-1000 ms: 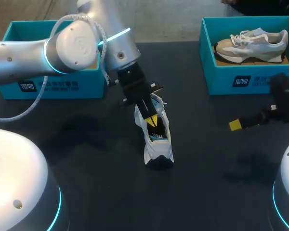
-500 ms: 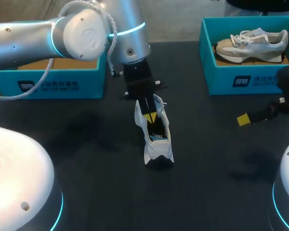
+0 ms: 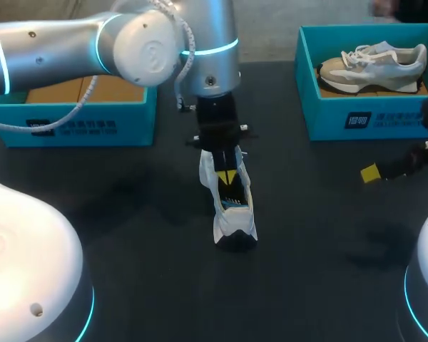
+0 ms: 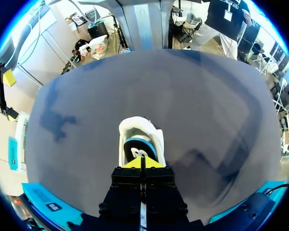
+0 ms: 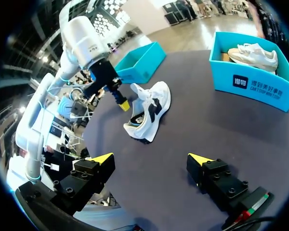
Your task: Take the shoe out of the shoebox, open the shoe tongue, remove and reinsert the insole, then place the shoe into the shoebox
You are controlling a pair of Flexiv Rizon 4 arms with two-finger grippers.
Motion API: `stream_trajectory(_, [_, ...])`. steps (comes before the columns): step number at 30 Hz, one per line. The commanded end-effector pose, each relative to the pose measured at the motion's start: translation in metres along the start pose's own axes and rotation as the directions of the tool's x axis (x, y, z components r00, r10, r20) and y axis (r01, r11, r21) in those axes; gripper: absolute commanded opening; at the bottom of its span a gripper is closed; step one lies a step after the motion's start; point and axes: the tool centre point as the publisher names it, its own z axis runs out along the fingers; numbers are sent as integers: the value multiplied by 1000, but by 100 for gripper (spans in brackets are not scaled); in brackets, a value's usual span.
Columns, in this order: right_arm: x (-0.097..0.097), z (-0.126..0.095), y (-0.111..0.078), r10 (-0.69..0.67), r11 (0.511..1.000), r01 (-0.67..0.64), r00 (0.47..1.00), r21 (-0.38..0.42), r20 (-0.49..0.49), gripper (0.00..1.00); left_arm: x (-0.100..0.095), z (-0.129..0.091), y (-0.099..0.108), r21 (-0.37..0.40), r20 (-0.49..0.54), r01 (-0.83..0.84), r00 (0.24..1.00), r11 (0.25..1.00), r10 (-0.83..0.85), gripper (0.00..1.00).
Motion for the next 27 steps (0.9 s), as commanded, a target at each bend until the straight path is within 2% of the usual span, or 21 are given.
stream_trajectory(1, [3,0,-4,1,1000,-1,1000,-8,6,100,-3,8,3,2,-7,-1,1000,1000,1,0])
stream_trajectory(11, [3,0,-4,1,1000,-1,1000,-8,6,100,-4,22,6,-7,-43,16,999,1000,-16,0])
stream_trajectory(27, [3,0,-4,1,1000,-1,1000,-8,6,100,-2,52,19,-62,-53,31,998,998,-34,0])
